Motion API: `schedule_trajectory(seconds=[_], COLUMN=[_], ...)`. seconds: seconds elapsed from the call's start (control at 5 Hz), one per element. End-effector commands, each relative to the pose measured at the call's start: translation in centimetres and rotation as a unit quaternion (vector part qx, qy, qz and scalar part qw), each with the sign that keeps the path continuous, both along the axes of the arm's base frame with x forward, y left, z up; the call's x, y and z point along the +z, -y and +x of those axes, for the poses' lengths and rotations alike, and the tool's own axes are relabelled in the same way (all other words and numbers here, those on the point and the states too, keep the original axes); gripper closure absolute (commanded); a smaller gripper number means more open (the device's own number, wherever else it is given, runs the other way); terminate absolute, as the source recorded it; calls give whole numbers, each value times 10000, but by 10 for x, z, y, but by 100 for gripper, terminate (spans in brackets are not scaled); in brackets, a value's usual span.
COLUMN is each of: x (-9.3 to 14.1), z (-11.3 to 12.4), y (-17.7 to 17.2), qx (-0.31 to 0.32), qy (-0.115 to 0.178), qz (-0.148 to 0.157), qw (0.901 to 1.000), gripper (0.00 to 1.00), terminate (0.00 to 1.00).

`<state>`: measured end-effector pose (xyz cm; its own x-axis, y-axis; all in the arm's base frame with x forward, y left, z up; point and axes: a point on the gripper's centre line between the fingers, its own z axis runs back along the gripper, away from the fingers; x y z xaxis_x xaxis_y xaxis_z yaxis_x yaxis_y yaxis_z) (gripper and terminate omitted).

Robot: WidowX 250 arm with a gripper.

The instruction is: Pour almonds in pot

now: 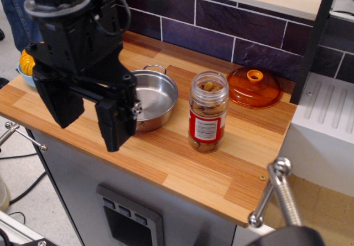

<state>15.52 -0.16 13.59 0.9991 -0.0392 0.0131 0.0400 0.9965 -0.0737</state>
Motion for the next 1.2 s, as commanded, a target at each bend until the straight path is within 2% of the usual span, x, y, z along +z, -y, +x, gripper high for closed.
schedule_trajectory(seconds=[0.0,0.2,0.4,0.6,0.8,1.0], x=[0,14,12,4,-6,-23], z=[0,17,35,47,69,80], y=[0,27,56,82,111,133], qx=[0,-366,-1418,-2282,-3604,-4572], qy=[0,208,-3,-320,-1262,-1667], qz=[0,231,653,1264,2011,2328], qw=[10000,9988,9877,9648,9021,8420], gripper=[0,0,0,0,0,0], terminate=[0,0,0,0,0,0])
